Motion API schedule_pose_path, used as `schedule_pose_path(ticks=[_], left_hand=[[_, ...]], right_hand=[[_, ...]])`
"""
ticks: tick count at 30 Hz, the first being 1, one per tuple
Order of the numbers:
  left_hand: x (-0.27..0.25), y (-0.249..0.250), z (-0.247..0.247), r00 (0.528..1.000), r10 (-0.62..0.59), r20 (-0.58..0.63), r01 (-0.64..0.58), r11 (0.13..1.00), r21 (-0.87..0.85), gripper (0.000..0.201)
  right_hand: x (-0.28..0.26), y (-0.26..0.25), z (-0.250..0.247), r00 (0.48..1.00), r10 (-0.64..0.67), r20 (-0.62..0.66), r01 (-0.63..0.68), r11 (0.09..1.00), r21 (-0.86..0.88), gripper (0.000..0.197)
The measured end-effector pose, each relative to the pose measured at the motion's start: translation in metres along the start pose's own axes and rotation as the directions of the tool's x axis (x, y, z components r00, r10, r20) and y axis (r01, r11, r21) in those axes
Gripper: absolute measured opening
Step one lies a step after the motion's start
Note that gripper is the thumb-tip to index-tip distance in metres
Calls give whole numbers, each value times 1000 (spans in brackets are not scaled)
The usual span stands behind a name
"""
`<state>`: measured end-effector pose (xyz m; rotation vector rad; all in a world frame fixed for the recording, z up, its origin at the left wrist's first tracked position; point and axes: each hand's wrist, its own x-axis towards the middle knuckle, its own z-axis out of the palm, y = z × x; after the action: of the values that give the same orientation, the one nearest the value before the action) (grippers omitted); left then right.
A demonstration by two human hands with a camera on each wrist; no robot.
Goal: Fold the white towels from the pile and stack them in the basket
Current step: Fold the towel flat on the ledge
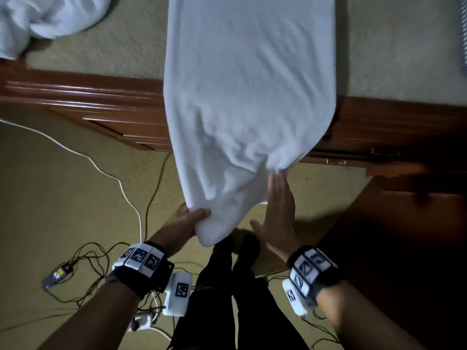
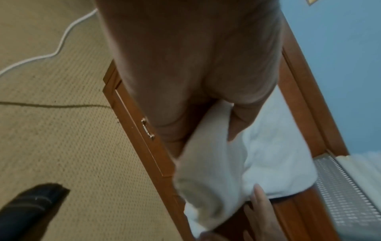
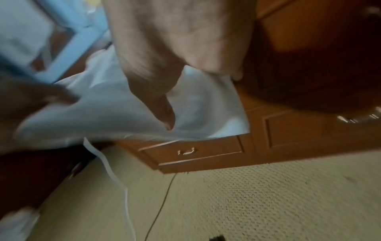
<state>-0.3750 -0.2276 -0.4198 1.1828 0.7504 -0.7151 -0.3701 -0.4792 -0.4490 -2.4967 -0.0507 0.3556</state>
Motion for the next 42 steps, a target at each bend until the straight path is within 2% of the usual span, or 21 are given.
schedule_pose_path(ticks=[2,4,5,7,9,12,14,16,21,24,27,29,30,32,34,35,36,38,40,42], left_hand=[[-19,-2,9,999,0,43,2,998,-55,53],[-37,1,17,993,5,119,8,995,-103,50],[-45,3,21,987,6,162,14,992,-122,50],[-59,9,25,975,10,224,25,988,-151,50],[-71,18,22,969,8,247,25,991,-130,51],[-84,25,13,973,0,233,4,1000,-17,47],[-91,26,5,986,-12,168,11,1000,12,40],[-97,25,-3,995,-13,94,11,1000,21,36],[-113,25,-7,999,5,50,-9,997,78,34],[-129,36,1,999,44,29,-46,994,103,40],[-150,51,5,994,109,11,-109,985,135,65],[-166,62,9,986,164,16,-165,974,157,69],[-173,68,12,980,196,28,-198,965,170,63],[-185,78,22,967,248,51,-253,946,200,40],[-193,87,35,957,283,59,-288,922,260,24],[-195,90,43,953,295,68,-302,906,295,23],[-196,93,50,949,305,75,-313,892,325,23],[-197,97,62,943,324,77,-330,876,351,22],[-198,98,67,942,331,50,-330,892,311,21],[-196,96,66,946,324,1,-316,921,229,32]], right_hand=[[-33,-11,3,982,-182,56,187,974,-128,119],[-49,-24,5,963,-263,66,270,950,-158,127],[-50,-29,4,954,-299,21,299,942,-154,122],[-42,-29,-1,933,-346,-96,330,932,-148,92],[-26,-15,-16,922,-353,-157,332,932,-144,70],[-20,15,-38,926,-353,-133,340,934,-112,75],[-29,29,-51,927,-368,-77,355,924,-145,75],[-40,39,-64,929,-363,-71,345,921,-181,65],[-58,29,-97,922,-373,-104,331,898,-288,39],[-65,22,-120,927,-358,-113,302,890,-342,36],[-70,18,-149,940,-323,-113,273,906,-323,38],[-71,9,-167,945,-320,-68,289,914,-284,40],[-71,3,-174,959,-284,-7,272,925,-264,42],[-72,-7,-185,974,-146,173,194,931,-308,48],[-77,-15,-187,921,13,389,109,951,-290,60],[-79,-19,-186,893,34,448,76,972,-224,66],[-79,-23,-184,888,30,459,42,988,-146,67],[-76,-27,-177,897,40,440,-43,999,-2,57],[-67,-25,-166,900,119,420,-169,982,82,39],[-53,-17,-152,884,227,408,-320,931,177,28]])
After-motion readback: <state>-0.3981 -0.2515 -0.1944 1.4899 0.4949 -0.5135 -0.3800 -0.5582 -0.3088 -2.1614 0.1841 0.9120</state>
